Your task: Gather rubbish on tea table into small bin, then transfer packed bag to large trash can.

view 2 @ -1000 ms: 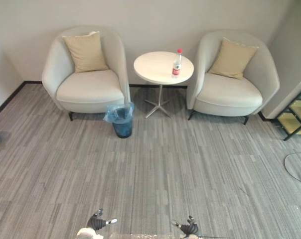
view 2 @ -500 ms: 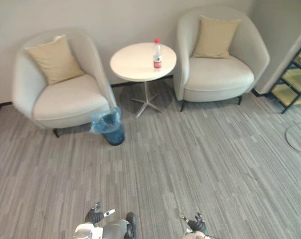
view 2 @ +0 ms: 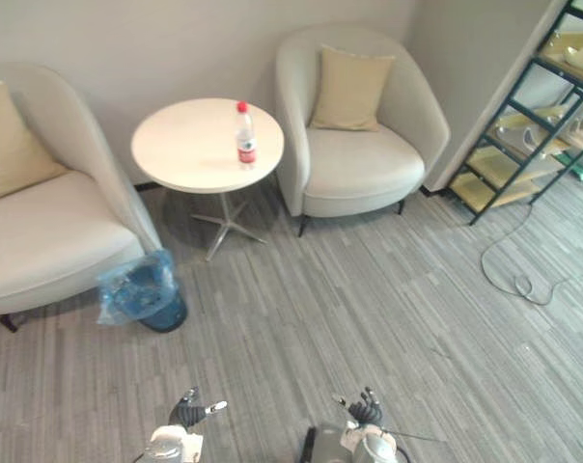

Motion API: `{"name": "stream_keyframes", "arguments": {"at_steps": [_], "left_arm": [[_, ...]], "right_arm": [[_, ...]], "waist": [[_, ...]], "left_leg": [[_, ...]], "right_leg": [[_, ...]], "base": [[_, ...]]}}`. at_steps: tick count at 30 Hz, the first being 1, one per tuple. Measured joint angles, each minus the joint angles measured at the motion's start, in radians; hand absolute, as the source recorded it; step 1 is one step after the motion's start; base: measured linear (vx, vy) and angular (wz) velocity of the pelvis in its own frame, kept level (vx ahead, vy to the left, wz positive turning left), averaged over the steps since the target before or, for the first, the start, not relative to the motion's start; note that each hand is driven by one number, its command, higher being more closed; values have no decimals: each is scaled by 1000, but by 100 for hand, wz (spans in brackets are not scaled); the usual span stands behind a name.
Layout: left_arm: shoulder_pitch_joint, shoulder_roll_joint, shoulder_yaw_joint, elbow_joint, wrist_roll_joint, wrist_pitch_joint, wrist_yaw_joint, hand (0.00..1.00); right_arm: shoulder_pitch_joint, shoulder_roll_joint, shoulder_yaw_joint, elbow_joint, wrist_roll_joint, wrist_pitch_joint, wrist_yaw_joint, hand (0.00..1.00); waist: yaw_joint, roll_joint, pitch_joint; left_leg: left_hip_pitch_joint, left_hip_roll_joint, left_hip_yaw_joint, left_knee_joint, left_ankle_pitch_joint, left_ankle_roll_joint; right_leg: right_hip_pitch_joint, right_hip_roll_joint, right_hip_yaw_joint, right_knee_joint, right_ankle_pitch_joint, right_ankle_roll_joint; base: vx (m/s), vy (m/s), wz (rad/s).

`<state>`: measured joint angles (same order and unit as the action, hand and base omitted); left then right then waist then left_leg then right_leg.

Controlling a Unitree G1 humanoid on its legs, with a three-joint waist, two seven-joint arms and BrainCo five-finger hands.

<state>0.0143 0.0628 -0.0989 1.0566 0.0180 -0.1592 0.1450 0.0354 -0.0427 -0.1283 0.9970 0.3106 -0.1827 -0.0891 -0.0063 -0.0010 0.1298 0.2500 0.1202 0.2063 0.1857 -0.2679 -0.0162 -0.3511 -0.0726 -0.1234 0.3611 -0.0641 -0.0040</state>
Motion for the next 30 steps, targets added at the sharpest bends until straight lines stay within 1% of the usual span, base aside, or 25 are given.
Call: {"name": "stream_keyframes", "arguments": {"at_steps": [1, 2, 3, 4, 5, 6, 7, 8, 10, 12, 13, 14, 15, 16, 18, 19, 20, 21, 22, 23, 24, 25, 27, 28, 30], "left_arm": [[-13, -30, 4, 19, 1, 2, 0, 0], [-11, -36, 4, 20, 2, 1, -3, 0], [-20, -51, 6, 18, 7, 1, -2, 0], [-24, -56, 14, 17, 9, 1, -3, 0], [-31, -80, 59, 11, 12, 1, -10, 0], [-29, -85, 70, 5, 13, 1, -14, 0], [-14, -88, 77, -19, 18, 0, -15, 0], [-8, -90, 79, -54, 18, -3, -14, 0], [-8, -96, 78, -71, 18, -5, -14, 0], [-11, -98, 62, -75, 18, -7, -14, 0], [-13, -97, 47, -75, 18, -9, -14, 0], [-13, -96, 41, -75, 18, -9, -14, 0], [-13, -92, 32, -74, 19, -10, -15, 0], [-17, -76, 33, -71, 19, -11, -16, 0], [-23, -65, 33, -62, 20, -9, -17, 0], [-24, -64, 32, -61, 20, -9, -19, 0], [-25, -65, 31, -52, 20, -8, -22, 0], [-25, -64, 31, -51, 20, -7, -22, 0], [-23, -56, 20, -41, 20, -5, -22, 0], [-23, -40, -9, -31, 20, -2, -24, 0], [-23, -36, -12, -25, 20, -2, -25, 0], [-19, -26, -16, -16, 20, 1, -24, 0], [-20, -21, -6, -4, 21, 1, -23, 0], [-20, -21, 4, -4, 21, 1, -22, 0], [-15, -22, 4, -3, 21, 2, -21, 0]], "right_arm": [[3, -36, 0, 3, 2, 6, 0, 0], [3, -42, 1, 1, 1, 5, 1, 0], [3, -45, -11, 1, 1, 5, 1, 0], [3, -43, -13, 0, 1, 5, 1, 0], [5, -36, -12, -1, 1, 7, 0, 0], [5, -35, -12, -1, 2, 8, -1, 0], [10, -22, -13, -3, 4, 8, -4, 0], [10, -5, -18, -3, 6, 5, -8, 0], [0, 4, -17, -3, 7, 4, -10, 0], [-18, 5, -17, -3, 8, 3, -10, 0], [-14, 3, -16, 2, 7, 4, -10, 0], [-12, 3, -17, 3, 7, 5, -10, 0], [-11, 0, -15, 7, 5, 6, -11, 0], [-17, 11, -3, 9, 2, 6, -10, 0], [-16, 14, 15, 12, 0, 6, -8, 0], [-16, 14, 16, 15, -6, 6, -8, 0], [-14, 13, 16, 23, -20, 7, -4, 0], [-13, 13, 16, 23, -21, 7, -4, 0], [-1, 14, 16, 24, -36, 7, 2, 0], [6, 23, 11, 15, -37, 6, 8, 0], [7, 23, 11, 15, -38, 7, 8, 0], [15, 17, 14, 16, -38, 9, 10, 0], [19, 14, 16, 8, -39, 9, 12, 0], [17, 11, 15, 0, -39, 5, 13, 0], [10, 1, 15, 0, -38, 2, 12, 0]], "waist": [[-7, 45, 7], [-7, 54, 2], [-10, 63, 1], [-8, 67, 4], [-8, 66, 27], [-4, 65, 32], [7, 54, 42], [14, 28, 51], [21, 23, 49], [26, 27, 48], [33, 31, 46], [37, 34, 44], [62, 33, 38], [67, 6, 23], [63, -14, 23], [66, -14, 23], [63, -10, 21], [63, -10, 21], [61, -18, 19], [54, -31, 23], [50, -31, 23], [45, -35, 19], [44, -28, 16], [38, -18, 17], [28, -2, 17]], "left_leg": [[28, 43, -60, 39, -18, -41], [12, 53, -78, 66, -6, -61], [-45, 65, -116, 181, 38, -108], [-73, 73, -128, 241, 58, -107], [-204, 113, -157, 534, 129, -105], [-236, 129, -153, 621, 115, -110], [-294, 147, -121, 749, 74, -117], [-346, 143, -74, 758, 43, -97], [-420, 127, -32, 705, 21, -68], [-489, 76, 2, 487, 20, -52], [-494, 26, 8, 274, 55, -46], [-492, 15, 8, 214, 74, -47], [-476, -17, -11, 119, 208, -21], [-460, -50, -2, 98, 207, -4], [-465, -67, 4, 127, 166, 10], [-456, -72, 6, 141, 141, 14], [-413, -85, 3, 132, 104, 24], [-407, -87, 3, 131, 102, 24], [-355, -111, -16, 106, 77, 32], [-297, -137, -34, 89, 61, 45], [-280, -142, -42, 86, 53, 47], [-220, -149, -70, 66, 39, 51], [-165, -137, -108, 33, 39, 51], [-141, -118, -138, 12, 39, 50], [-126, -78, -174, -3, 39, 50]], "right_leg": [[-6, 16, -27, 108, -9, -14], [-1, 17, -37, 114, -33, -15], [19, 21, -52, 113, -81, -25], [35, 24, -60, 106, -92, -30], [135, 42, -82, 41, -109, -42], [175, 52, -86, 13, -110, -44], [272, 59, -96, -44, -116, -53], [344, 57, -105, -103, -116, -54], [393, 57, -107, -156, -117, -53], [431, 55, -116, -207, -120, -39], [455, 54, -122, -234, -126, -27], [461, 55, -122, -239, -129, -22], [473, 55, -103, -247, -140, -4], [489, 30, -80, -261, -144, 16], [492, 7, -78, -246, -153, 31], [485, -3, -68, -199, -161, 44], [436, -23, -39, -13, -182, 77], [426, -25, -35, 10, -182, 78], [344, -57, -13, 253, -159, 112], [266, -87, 14, 468, -152, 123], [253, -92, 17, 503, -167, 116], [222, -100, -1, 549, -214, 91], [173, -96, -54, 487, -252, 57], [139, -72, -61, 401, -263, 53], [96, -17, -21, 217, -239, 57]], "base": [[510, -266, 39], [597, -332, 46], [364, -235, 32], [531, -345, 48], [428, -267, 33], [482, -264, 27], [344, -169, 11], [300, -156, 8], [248, -97, 7], [258, -3, 11], [236, 53, 12], [323, 104, -9], [477, 129, -21], [412, 107, -18], [362, 88, 5], [501, 194, 10], [348, 158, 7], [326, 168, 14], [265, 99, 40], [346, 101, 50], [476, 42, 70], [481, -3, 64], [434, -35, 68], [391, -95, 77], [389, -135, 82]]}}
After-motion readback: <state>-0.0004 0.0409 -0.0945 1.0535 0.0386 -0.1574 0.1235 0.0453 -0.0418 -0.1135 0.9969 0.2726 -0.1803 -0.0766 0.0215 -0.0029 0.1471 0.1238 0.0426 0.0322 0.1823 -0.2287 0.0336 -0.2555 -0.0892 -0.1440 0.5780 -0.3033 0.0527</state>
